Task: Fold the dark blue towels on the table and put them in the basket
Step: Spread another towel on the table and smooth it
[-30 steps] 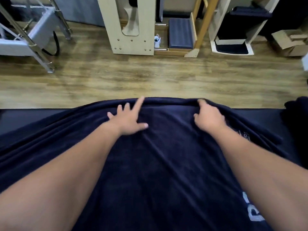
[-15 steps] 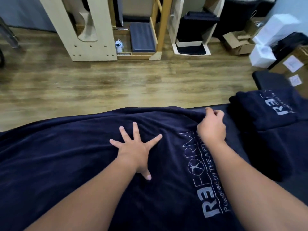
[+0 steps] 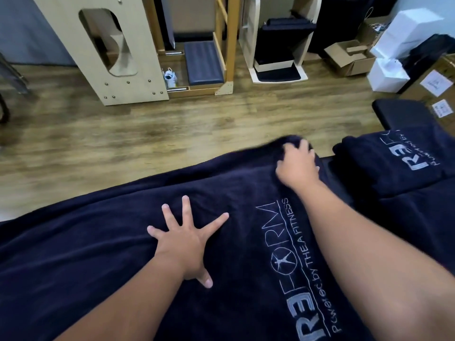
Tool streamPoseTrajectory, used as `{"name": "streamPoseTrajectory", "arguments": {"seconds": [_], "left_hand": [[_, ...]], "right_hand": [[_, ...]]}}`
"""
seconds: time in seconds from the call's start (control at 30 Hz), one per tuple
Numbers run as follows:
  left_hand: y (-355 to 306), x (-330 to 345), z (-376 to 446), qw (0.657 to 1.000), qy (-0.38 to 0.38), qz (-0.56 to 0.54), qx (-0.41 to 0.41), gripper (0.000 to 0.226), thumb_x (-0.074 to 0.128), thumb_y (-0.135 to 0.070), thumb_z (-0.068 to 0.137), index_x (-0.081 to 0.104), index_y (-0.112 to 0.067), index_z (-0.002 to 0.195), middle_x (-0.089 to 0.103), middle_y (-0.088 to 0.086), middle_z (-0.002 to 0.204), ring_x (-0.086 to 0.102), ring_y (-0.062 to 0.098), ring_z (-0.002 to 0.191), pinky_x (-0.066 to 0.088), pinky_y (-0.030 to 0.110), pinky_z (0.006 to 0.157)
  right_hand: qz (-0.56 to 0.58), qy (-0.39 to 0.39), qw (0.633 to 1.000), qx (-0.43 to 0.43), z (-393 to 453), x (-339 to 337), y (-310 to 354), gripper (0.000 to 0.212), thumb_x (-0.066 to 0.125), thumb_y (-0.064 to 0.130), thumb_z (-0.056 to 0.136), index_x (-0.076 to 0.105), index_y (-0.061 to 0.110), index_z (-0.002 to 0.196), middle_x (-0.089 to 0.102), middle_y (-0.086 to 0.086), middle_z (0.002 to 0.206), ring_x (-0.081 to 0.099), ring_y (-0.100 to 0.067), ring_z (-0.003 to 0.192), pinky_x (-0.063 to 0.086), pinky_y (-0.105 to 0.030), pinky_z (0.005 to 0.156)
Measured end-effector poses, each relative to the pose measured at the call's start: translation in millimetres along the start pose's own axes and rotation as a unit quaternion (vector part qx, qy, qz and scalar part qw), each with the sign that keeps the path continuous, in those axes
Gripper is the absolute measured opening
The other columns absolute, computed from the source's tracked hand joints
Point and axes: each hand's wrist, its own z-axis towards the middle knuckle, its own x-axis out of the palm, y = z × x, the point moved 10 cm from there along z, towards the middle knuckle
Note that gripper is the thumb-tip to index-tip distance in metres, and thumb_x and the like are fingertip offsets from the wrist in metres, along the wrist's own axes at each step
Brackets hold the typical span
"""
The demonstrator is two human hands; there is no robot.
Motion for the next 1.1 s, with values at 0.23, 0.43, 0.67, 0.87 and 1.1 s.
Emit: {"name": "streamPoseTrajectory", "arguments": {"seconds": [0.23, 0.43, 0.67, 0.87, 1.1], "left_hand": [[0.3, -0.6, -0.1, 1.000, -0.003, -0.006, -0.001, 0.148, 0.089, -0.068, 0.051, -0.040, -0.073, 0.123, -0.057, 0.019, 0.143, -0.030, 0.065, 0.137, 0.019, 0.082, 0.105], [-0.9, -1.8, -2.8, 1.000, -0.007, 0.005, -0.006, 0.146, 0.089, -0.068, 0.051, -0.039, -0.075, 0.121, -0.055, 0.016, 0.145, -0.026, 0.062, 0.140, 0.021, 0.081, 0.105], [-15.8, -11.6, -19.9, 0.999, -0.007, 0.038, -0.033, 0.144, 0.089, -0.059, 0.061, -0.033, -0.065, 0.138, -0.043, 0.018, 0.154, -0.025, 0.054, 0.145, 0.010, 0.082, 0.108], [-149.9, 17.3, -54.8, 0.987, -0.002, 0.031, 0.159, 0.126, 0.083, -0.058, 0.067, -0.017, -0.066, 0.144, -0.033, 0.003, 0.163, -0.019, 0.050, 0.149, 0.023, 0.079, 0.106], [-171.6, 42.3, -48.4, 0.989, 0.021, 0.080, 0.122, 0.143, 0.090, -0.060, 0.058, -0.031, -0.069, 0.134, -0.055, 0.015, 0.145, -0.026, 0.066, 0.137, 0.024, 0.085, 0.099]], "right_hand": [[-0.040, 0.033, 0.993, -0.104, -87.9, 52.6, 6.8, 0.057, 0.034, 0.050, 0.103, 0.025, 0.031, 0.156, 0.010, -0.003, 0.168, -0.005, -0.027, 0.155, 0.003, -0.067, 0.118], [0.004, -0.077, 0.997, -0.018, -144.5, 26.1, -76.7, 0.049, 0.050, 0.034, 0.101, 0.046, 0.017, 0.147, 0.035, -0.012, 0.159, 0.024, -0.032, 0.150, 0.024, -0.055, 0.119], [0.061, -0.092, 0.972, 0.209, -214.2, -13.9, -194.0, 0.022, 0.053, 0.018, 0.098, 0.066, 0.016, 0.117, 0.062, -0.012, 0.118, 0.057, -0.038, 0.102, 0.041, -0.039, 0.074], [0.086, 0.062, 0.964, 0.243, -226.7, -11.9, -190.2, 0.019, 0.066, 0.040, 0.084, 0.054, 0.027, 0.082, 0.057, 0.000, 0.093, 0.053, -0.028, 0.087, 0.042, -0.032, 0.072], [0.141, 0.192, 0.953, 0.187, -237.4, 13.0, -180.4, 0.031, 0.075, 0.037, 0.064, 0.067, 0.016, 0.085, 0.071, -0.003, 0.082, 0.068, -0.025, 0.082, 0.059, -0.037, 0.075]]}}
